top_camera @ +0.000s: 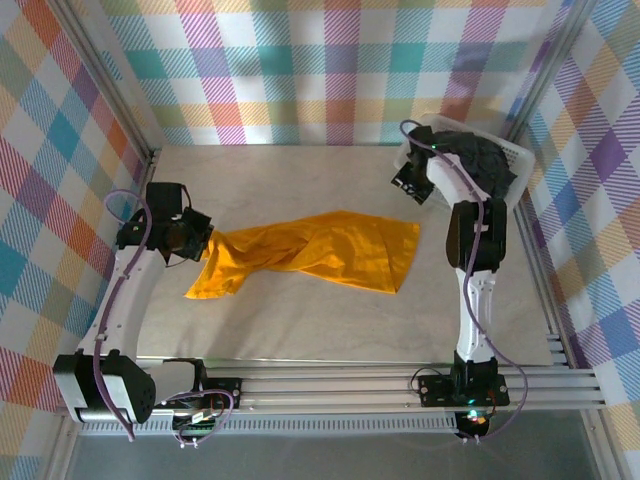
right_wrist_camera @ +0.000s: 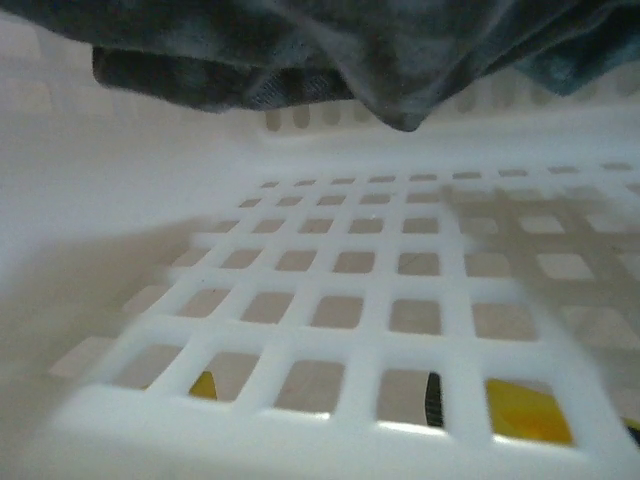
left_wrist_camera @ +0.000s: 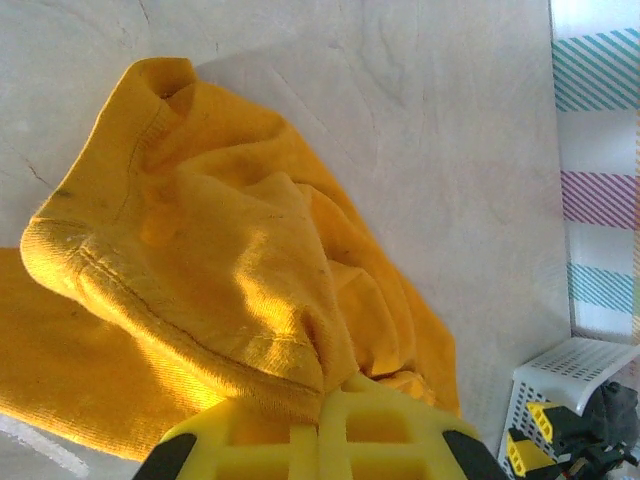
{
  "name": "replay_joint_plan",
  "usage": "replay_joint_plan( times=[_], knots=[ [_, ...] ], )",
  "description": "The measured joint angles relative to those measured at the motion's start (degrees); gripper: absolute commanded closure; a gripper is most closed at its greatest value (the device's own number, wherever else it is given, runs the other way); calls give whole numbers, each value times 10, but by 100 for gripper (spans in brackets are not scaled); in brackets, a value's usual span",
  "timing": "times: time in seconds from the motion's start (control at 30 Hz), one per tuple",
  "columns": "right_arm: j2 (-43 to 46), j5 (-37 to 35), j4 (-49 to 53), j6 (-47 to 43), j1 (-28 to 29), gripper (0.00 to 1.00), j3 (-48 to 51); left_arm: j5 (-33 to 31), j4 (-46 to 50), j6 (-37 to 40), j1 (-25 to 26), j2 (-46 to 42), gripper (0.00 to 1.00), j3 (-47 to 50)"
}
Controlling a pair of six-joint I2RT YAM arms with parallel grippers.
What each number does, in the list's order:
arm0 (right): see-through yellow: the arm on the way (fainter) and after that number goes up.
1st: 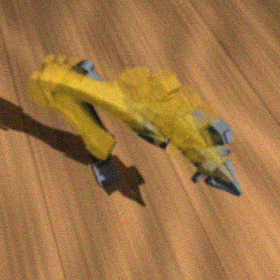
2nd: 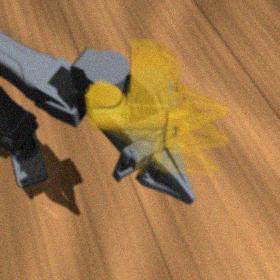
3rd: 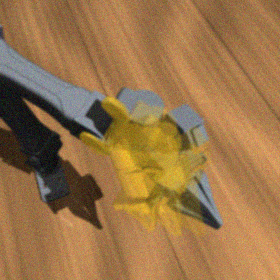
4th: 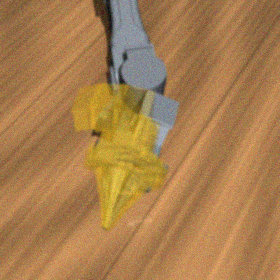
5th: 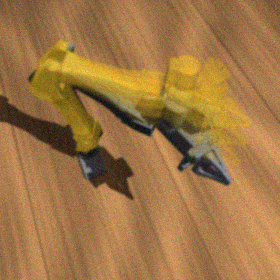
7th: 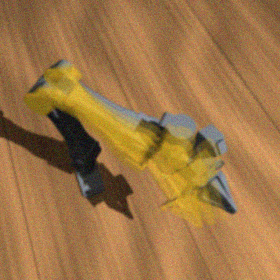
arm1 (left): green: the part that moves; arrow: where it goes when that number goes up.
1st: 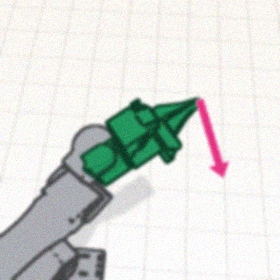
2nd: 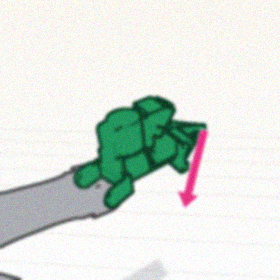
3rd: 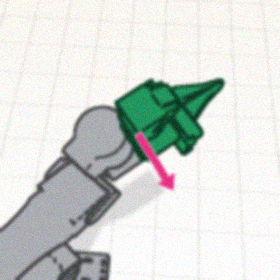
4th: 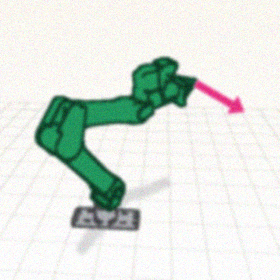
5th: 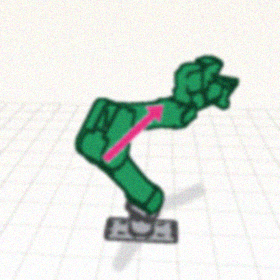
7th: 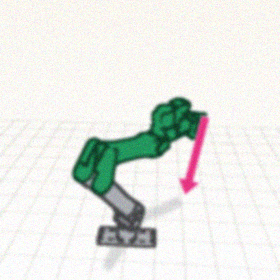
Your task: Fold and stack the t-shirts
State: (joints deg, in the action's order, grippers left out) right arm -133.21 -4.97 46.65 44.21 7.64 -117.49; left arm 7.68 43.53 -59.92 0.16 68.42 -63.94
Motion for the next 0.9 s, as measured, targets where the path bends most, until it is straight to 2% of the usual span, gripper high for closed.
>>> replay_joint_plan(
  times=[0.17,0.4,0.47,0.7,0.8,0.9],
  knots=[
    [-5,21,10,7,-37,43,-20,3,0,7,0,-5,100,0],
    [2,46,18,-14,-33,42,-22,-4,7,15,0,-4,100,-1],
    [31,40,0,-23,-22,42,16,-18,24,24,0,-2,100,-4],
    [231,27,-47,-13,54,45,214,-73,59,42,0,-2,100,9],
    [246,35,-54,-5,95,45,243,-90,60,45,0,-3,100,33],
    [214,43,-69,-6,121,46,260,-104,61,52,0,-3,100,57]
  ],
)
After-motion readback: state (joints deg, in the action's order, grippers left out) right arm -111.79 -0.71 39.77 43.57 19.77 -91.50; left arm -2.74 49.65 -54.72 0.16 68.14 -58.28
